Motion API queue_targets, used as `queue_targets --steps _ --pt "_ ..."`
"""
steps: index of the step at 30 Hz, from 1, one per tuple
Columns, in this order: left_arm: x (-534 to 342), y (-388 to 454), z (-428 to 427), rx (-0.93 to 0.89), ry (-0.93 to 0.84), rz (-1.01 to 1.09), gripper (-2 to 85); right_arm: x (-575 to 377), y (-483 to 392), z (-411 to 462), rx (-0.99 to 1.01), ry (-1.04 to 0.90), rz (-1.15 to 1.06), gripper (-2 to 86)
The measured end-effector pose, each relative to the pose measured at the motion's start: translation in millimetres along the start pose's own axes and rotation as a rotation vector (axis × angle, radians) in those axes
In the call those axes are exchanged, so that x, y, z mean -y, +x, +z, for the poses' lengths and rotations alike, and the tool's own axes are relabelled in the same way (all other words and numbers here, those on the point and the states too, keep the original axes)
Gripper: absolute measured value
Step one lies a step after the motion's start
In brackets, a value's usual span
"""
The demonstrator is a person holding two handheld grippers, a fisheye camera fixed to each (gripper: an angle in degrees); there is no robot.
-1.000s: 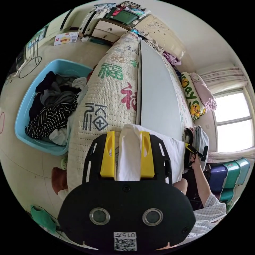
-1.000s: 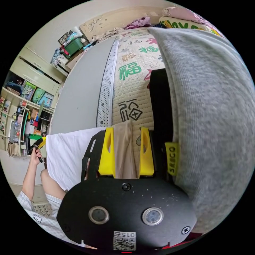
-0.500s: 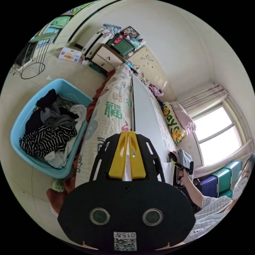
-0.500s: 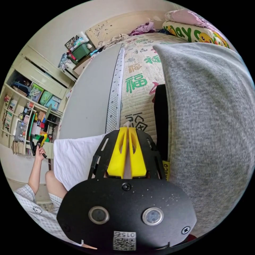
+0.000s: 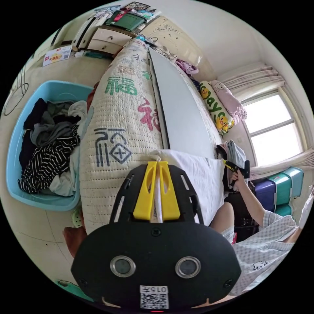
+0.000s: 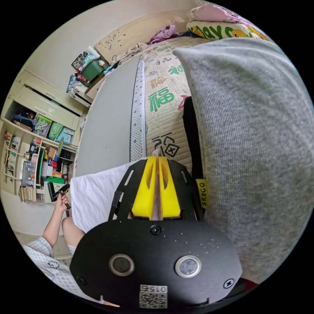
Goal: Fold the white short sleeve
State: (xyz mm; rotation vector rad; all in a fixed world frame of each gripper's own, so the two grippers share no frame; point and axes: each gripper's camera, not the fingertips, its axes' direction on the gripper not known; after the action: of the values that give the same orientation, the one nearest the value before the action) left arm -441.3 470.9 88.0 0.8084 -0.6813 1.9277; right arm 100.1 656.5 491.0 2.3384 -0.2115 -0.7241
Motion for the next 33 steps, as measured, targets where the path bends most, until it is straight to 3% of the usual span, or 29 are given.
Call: queue_targets --steps 3,7,11,15,18,20,23,28,30,32,33 --pt "-8.6 -7.9 -27.3 -0.071 0.112 -0.022 -0.5 -0.8 -9.9 -16.7 0.007 0.044 -0.031 -0.2" --pt "-3.3 7.9 -50.7 0.017 0.173 0.067 -0.7 7.2 -32.0 -30.8 -0.033 0.108 -0.090 0.1" --pt "8.1 -0.8 -50.8 0.066 0.248 -0.013 -0.6 29.7 -53.2 -20.2 -0.054 0.118 -0.069 1.7" --pt "-11.1 -5.6 -39.6 0.061 0.204 -0.092 -0.3 26.7 -59.0 -14.1 -0.119 0.104 -0.015 4.2" --pt "-60.7 23.2 -56.5 -0.055 0.255 0.034 0.3 -9.5 -61.6 -31.2 0.019 0.123 -0.120 4.7" --pt "-114.4 58.5 -77.5 -0.022 0.299 0.178 1.2 -59.6 -63.0 -46.4 0.100 0.121 -0.257 4.9" --pt "-197.1 96.1 -104.5 0.046 0.433 0.300 3.3 -131.8 -61.6 -69.4 0.062 0.177 -0.323 4.8" --pt "-319.9 140.3 -113.9 0.171 0.664 0.377 7.7 -231.3 -52.0 -97.9 0.063 0.364 -0.245 5.4" --pt "-340.5 148.0 -100.5 0.098 0.633 0.417 8.2 -246.3 -48.1 -88.9 0.099 0.330 -0.198 7.1" --pt "-336.8 146.1 -67.1 -0.009 0.412 0.368 7.5 -249.5 -42.0 -65.5 0.145 0.216 -0.085 11.1" --pt "-337.2 143.0 -59.2 -0.023 0.392 0.341 7.4 -248.8 -42.0 -59.0 0.172 0.180 -0.076 11.3"
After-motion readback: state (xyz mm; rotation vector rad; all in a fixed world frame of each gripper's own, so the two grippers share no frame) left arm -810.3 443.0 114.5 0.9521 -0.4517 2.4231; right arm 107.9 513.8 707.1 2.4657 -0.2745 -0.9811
